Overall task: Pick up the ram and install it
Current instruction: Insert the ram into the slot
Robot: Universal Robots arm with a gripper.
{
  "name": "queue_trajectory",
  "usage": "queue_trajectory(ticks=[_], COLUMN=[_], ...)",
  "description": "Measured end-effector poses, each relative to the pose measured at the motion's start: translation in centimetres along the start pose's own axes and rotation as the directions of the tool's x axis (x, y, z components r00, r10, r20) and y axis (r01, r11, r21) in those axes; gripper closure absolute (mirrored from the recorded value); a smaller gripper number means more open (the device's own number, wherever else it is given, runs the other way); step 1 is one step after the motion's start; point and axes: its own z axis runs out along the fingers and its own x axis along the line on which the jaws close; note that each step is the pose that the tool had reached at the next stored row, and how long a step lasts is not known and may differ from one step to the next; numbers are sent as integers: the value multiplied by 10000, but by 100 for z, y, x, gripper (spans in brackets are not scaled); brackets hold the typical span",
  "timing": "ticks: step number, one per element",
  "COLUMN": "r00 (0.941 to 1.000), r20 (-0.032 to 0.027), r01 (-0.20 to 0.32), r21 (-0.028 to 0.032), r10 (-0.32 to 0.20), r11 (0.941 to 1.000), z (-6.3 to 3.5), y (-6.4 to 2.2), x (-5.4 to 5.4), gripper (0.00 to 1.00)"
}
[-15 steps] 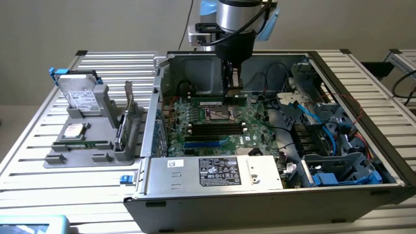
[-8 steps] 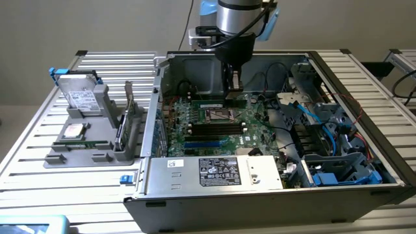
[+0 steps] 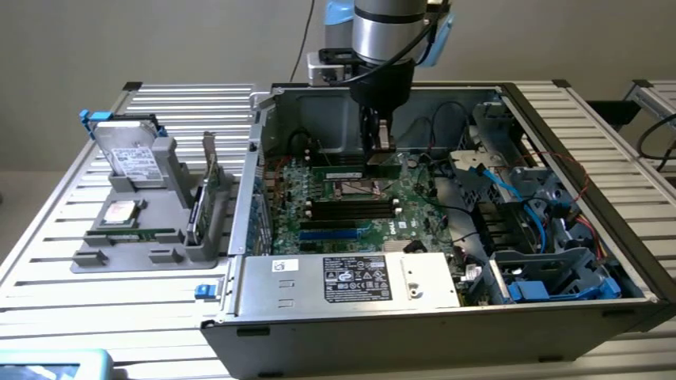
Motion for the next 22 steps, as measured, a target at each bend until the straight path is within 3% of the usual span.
queue_trajectory(ticks=[22], r00=[10000], r20=[-13], r01=[-46], r21=[-3], r10=[46], r11=[10000], z=[206], y=[-1], x=[-6], gripper=[87])
